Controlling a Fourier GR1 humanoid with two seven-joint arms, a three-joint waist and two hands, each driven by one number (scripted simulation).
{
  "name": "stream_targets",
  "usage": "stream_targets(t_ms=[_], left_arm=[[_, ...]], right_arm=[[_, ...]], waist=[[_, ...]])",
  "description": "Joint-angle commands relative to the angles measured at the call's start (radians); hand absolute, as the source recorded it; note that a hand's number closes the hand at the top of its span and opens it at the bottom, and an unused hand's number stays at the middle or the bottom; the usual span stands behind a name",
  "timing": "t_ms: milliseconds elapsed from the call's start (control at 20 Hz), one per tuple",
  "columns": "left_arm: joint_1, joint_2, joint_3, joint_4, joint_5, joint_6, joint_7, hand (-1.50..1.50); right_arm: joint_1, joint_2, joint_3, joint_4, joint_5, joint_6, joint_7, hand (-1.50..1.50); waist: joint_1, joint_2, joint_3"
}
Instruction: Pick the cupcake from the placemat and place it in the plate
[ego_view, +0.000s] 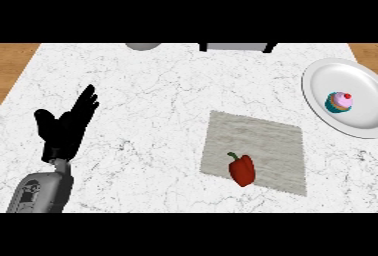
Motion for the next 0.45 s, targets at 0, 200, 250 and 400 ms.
stream_targets(t_ms=[0, 200, 250, 400], left_arm=[[-0.033, 0.017, 0.006, -0.001, -0.002, -0.003, 0.04, 0.0], [0.01, -0.006, -0.006, 0.013, -0.009, -0.004, -0.021, 0.0], [-0.034, 0.004, -0.003, -0.004, 0.002, -0.005, 0.051, 0.0], [-0.011, -0.017, -0.012, -0.008, -0.019, 0.02, 0.013, 0.0]], right_arm=[[0.045, -0.009, 0.007, 0.007, 0.001, 0.08, -0.099, -1.5], [0.038, -0.037, 0.016, 0.011, 0.008, 0.05, -0.062, -1.5], [0.068, -0.029, 0.021, 0.012, 0.012, 0.053, -0.092, -1.5], [0.078, -0.05, 0.019, 0.019, 0.005, 0.088, -0.095, -1.5]], waist=[[-0.001, 0.001, 0.001], [0.012, 0.004, 0.001], [0.006, 0.003, 0.002], [0.006, 0.003, 0.003]])
